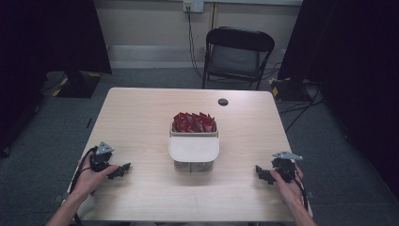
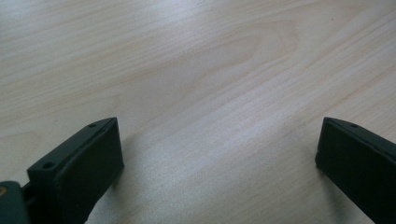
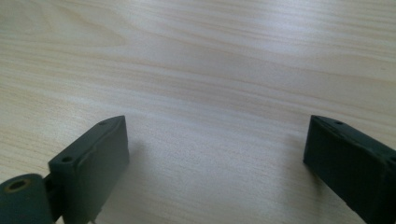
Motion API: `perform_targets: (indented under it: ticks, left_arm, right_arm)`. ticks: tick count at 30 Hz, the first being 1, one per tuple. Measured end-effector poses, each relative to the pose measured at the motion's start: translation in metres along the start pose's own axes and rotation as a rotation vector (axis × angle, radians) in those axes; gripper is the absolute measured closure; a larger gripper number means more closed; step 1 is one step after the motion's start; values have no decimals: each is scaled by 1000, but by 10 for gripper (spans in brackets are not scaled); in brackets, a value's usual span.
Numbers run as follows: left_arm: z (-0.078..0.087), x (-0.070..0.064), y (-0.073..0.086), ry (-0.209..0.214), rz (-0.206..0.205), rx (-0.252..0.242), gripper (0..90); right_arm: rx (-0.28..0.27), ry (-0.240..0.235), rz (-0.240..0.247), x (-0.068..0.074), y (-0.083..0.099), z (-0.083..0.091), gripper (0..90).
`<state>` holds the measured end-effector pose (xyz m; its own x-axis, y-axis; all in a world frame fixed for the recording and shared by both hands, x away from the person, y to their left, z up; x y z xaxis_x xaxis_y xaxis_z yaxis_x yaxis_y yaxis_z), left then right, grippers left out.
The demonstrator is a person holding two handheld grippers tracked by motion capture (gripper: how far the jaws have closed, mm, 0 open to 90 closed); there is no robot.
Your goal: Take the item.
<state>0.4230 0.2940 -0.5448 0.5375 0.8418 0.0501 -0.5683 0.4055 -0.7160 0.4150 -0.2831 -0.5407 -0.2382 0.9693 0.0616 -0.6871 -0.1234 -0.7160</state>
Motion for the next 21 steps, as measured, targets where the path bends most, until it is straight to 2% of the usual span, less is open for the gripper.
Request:
perform_targets:
  ticks: [3, 8, 14, 21]
  left_arm:
    - [0, 0, 0, 1, 0, 0, 0]
    - [0, 0, 0, 1, 0, 0, 0]
    - [0, 0, 0, 1, 0, 0, 0]
    - [0, 0, 0, 2, 1, 0, 0]
  right_arm:
    - [-13, -6, -4, -1, -2, 2, 167]
    - [-12, -12, -10, -3, -3, 5, 153]
    - [-20, -40, -16, 0, -7, 9, 149]
    - [-30, -63, 15, 4, -11, 14, 150]
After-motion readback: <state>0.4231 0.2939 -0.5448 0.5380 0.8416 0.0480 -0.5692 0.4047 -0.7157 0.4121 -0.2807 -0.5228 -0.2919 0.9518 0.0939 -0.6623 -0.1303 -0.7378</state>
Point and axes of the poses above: each handheld gripper's, and its own axes: z roughly backward along the jaws, y roughly out of its underside, x roughly to its left, the point moved 6 cm from there along -z, roughly forward along the jaws, and after that the axes turned 5 degrees about -z, right-handed, at the moved point
